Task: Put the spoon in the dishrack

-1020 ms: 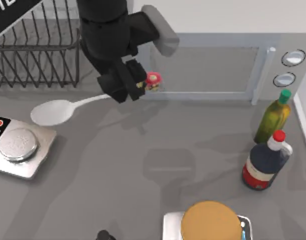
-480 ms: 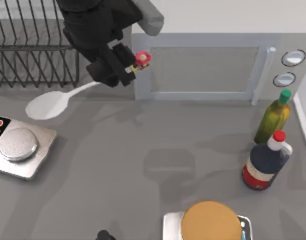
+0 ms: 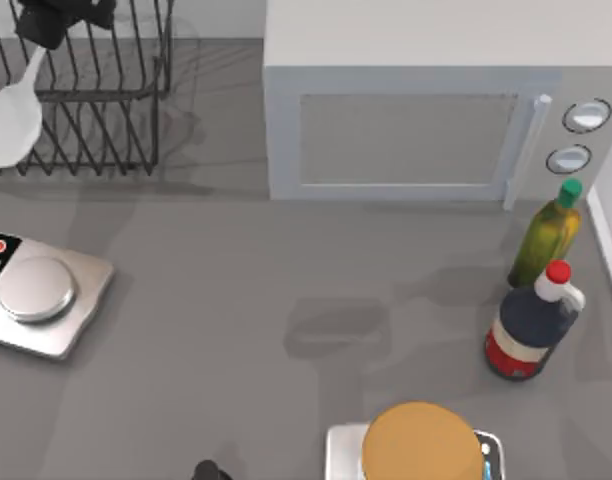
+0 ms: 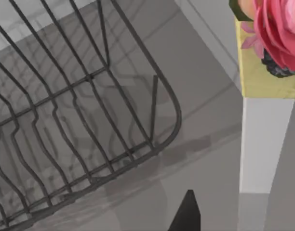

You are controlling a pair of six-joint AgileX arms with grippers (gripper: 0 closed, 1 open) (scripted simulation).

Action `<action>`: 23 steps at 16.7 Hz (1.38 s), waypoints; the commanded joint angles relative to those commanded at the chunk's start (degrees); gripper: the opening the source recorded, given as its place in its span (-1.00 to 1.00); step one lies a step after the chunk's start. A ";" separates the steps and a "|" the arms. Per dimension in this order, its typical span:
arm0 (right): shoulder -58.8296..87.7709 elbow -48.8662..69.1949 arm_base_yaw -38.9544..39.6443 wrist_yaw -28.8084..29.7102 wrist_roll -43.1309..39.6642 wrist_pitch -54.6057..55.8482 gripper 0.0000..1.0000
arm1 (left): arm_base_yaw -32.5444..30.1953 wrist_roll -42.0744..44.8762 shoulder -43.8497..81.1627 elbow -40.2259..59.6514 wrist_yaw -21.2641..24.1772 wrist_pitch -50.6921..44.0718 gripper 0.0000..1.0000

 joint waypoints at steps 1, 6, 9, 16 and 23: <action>0.00 0.00 0.00 0.00 0.00 0.00 1.00 | 2.63 -1.84 -3.77 -3.43 0.63 4.84 -1.00; 0.00 0.00 0.00 0.00 0.00 0.00 1.00 | 15.05 -10.58 -22.48 -19.46 3.67 28.61 -1.00; 0.00 0.00 0.00 0.00 0.00 0.00 1.00 | 20.57 -14.60 -30.92 -26.23 4.98 37.71 -1.00; 0.00 0.00 0.00 0.00 0.00 0.00 1.00 | 22.96 -16.37 -34.46 -29.18 5.49 41.37 -1.00; 0.00 0.00 0.00 0.00 0.00 0.00 1.00 | 21.89 -16.51 -22.12 -29.91 4.29 54.36 -1.00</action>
